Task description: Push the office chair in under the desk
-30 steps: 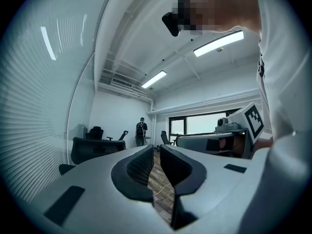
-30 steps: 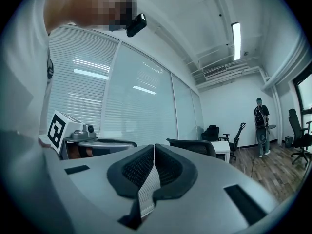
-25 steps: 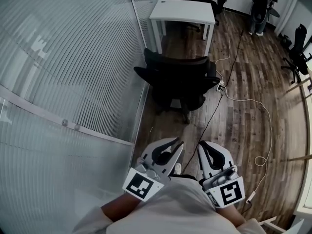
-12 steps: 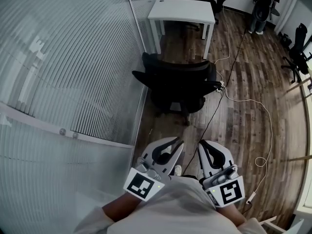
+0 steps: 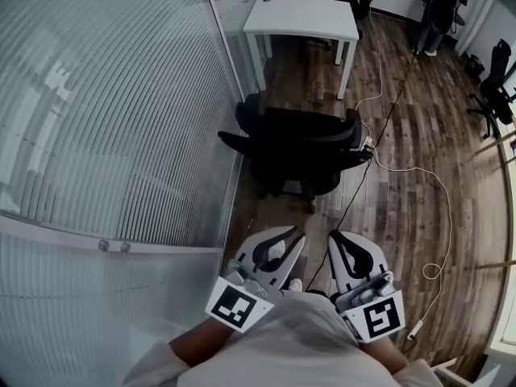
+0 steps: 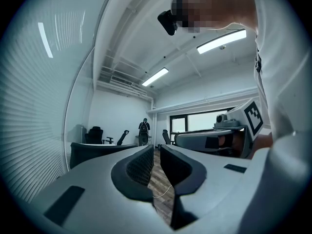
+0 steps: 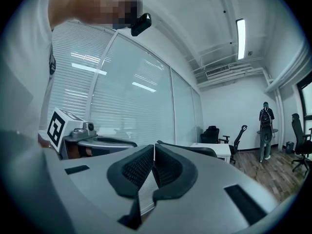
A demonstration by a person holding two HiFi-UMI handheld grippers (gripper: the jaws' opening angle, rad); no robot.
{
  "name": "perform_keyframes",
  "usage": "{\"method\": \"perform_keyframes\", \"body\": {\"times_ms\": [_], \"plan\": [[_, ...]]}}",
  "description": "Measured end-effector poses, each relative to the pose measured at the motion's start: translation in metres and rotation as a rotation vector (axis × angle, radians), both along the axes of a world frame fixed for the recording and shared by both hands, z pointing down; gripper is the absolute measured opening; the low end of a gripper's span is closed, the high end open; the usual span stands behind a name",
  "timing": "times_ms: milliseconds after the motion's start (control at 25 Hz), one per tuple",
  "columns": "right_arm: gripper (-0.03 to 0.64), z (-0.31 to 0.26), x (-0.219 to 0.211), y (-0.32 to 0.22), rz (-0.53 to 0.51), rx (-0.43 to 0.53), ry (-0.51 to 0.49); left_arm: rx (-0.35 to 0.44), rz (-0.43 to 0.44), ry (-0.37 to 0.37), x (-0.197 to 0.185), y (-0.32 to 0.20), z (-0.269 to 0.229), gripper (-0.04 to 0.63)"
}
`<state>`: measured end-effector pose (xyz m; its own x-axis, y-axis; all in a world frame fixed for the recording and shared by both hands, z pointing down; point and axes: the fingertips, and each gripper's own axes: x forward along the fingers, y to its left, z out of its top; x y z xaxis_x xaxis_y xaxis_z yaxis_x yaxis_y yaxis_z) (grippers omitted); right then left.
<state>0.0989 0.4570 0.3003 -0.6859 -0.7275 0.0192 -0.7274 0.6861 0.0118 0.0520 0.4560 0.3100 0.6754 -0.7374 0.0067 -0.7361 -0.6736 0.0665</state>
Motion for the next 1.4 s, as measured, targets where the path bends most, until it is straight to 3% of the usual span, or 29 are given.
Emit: {"method": "perform_keyframes", "body": {"times_ms": [480, 760, 1000, 1200, 1400], "plan": [[0.031, 0.004, -0.032, -0.063, 0.018, 0.005, 0.028, 0.002, 0.049, -0.063, -0.034, -0.064, 0.014, 0.064], [0.032, 0.018, -0.034, -0.101, 0.072, -0.014, 0.077, 0.031, 0.114, -0.268, -0.047, -0.103, 0.044, 0.064], [0.033, 0.049, -0.027, -0.128, 0.078, 0.004, 0.236, 0.019, 0.095, -0.448, -0.073, -0.135, 0.083, 0.067], [0.034, 0.072, -0.02, -0.148, 0.044, -0.004, 0.351, -0.008, 0.139, -0.592, -0.094, -0.16, 0.126, 0.098], [0.034, 0.088, -0.004, -0.161, 0.053, -0.001, 0.477, -0.047, 0.117, -0.683, -0.119, -0.184, 0.156, 0.118]]}}
